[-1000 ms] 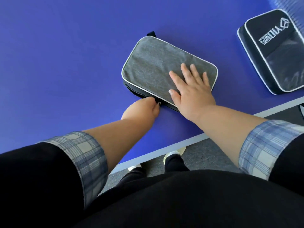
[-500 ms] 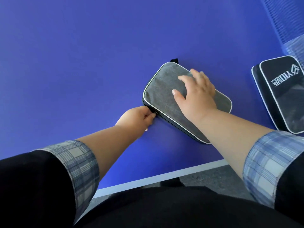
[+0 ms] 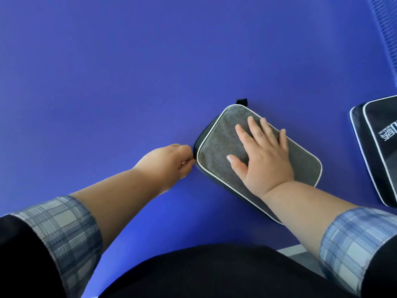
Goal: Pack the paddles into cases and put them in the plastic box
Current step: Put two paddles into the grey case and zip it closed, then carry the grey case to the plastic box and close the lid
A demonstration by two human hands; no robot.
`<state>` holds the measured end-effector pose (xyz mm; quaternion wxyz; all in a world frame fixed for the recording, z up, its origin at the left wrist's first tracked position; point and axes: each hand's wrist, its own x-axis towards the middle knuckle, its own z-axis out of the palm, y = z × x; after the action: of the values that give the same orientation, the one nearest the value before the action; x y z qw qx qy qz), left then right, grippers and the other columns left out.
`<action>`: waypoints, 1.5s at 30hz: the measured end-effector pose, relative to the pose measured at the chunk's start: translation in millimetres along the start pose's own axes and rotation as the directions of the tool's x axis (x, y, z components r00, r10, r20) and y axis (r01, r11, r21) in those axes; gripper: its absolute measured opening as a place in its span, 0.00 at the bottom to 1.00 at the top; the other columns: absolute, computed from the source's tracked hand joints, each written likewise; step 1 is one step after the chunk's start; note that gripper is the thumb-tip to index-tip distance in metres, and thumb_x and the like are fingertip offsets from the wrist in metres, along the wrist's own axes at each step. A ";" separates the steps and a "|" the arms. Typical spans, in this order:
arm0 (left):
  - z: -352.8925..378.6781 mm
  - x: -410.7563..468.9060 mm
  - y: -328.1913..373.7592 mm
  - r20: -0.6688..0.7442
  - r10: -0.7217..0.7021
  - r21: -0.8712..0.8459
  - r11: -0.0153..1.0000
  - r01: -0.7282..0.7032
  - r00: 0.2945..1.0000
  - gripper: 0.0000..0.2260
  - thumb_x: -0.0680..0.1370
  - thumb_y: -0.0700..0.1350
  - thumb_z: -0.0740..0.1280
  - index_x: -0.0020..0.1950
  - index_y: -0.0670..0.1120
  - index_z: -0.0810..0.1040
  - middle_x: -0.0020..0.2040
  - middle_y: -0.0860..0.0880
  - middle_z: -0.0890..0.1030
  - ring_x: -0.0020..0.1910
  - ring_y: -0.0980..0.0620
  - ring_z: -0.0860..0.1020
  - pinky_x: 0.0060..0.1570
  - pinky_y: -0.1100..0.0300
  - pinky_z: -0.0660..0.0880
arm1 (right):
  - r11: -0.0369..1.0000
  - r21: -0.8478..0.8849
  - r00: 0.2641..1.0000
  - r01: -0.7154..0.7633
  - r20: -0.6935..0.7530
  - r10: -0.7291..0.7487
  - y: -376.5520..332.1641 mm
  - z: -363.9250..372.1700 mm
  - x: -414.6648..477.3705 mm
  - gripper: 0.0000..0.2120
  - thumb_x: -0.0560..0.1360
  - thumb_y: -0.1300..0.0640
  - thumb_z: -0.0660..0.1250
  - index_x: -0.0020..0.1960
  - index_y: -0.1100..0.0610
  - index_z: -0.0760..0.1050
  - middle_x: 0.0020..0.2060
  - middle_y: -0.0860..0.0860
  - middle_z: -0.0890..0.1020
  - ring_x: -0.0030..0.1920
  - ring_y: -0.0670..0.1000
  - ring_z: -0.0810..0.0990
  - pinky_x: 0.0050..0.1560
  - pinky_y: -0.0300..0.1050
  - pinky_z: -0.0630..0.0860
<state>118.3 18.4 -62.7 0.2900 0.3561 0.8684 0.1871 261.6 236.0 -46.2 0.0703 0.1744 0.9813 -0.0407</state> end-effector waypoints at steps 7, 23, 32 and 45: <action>-31.6 46.3 -8.8 0.016 0.097 -0.022 0.995 -0.097 0.995 0.08 0.78 0.58 0.59 0.45 0.57 0.73 0.41 0.59 0.74 0.38 0.57 0.75 0.35 0.59 0.72 | 0.999 0.003 0.998 0.045 -0.046 -0.045 3.4 4.0 1.0 0.33 0.77 0.35 0.56 0.77 0.49 0.63 0.78 0.52 0.64 0.79 0.57 0.59 0.76 0.69 0.51; -52.5 176.1 66.9 0.148 0.196 0.149 0.965 -0.217 0.969 0.07 0.81 0.48 0.60 0.50 0.57 0.77 0.50 0.56 0.76 0.45 0.49 0.78 0.44 0.48 0.78 | 0.995 0.044 0.991 0.091 -0.104 -0.086 3.2 4.2 1.5 0.32 0.77 0.36 0.61 0.76 0.50 0.67 0.77 0.54 0.67 0.78 0.58 0.63 0.74 0.70 0.55; -46.4 143.2 78.7 0.113 -0.186 -0.160 0.966 0.203 0.976 0.16 0.79 0.61 0.60 0.63 0.57 0.72 0.49 0.57 0.79 0.44 0.52 0.79 0.42 0.55 0.76 | 0.993 0.112 0.996 0.042 -0.088 -0.033 1.7 2.6 1.4 0.33 0.74 0.35 0.61 0.74 0.51 0.70 0.76 0.53 0.69 0.77 0.56 0.64 0.75 0.68 0.56; 4.0 54.4 74.7 0.071 -0.354 -0.252 0.898 0.361 0.932 0.19 0.78 0.58 0.61 0.66 0.51 0.72 0.52 0.47 0.75 0.42 0.48 0.76 0.36 0.54 0.72 | -0.039 0.744 0.422 -0.667 0.421 0.803 36.5 -14.0 -87.7 0.34 0.74 0.46 0.69 0.77 0.49 0.62 0.73 0.51 0.70 0.71 0.54 0.70 0.71 0.55 0.69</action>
<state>127.5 108.9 -46.1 0.3740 0.1515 0.8831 0.2392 354.0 242.1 -21.1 -0.0828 0.6801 0.5690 -0.4548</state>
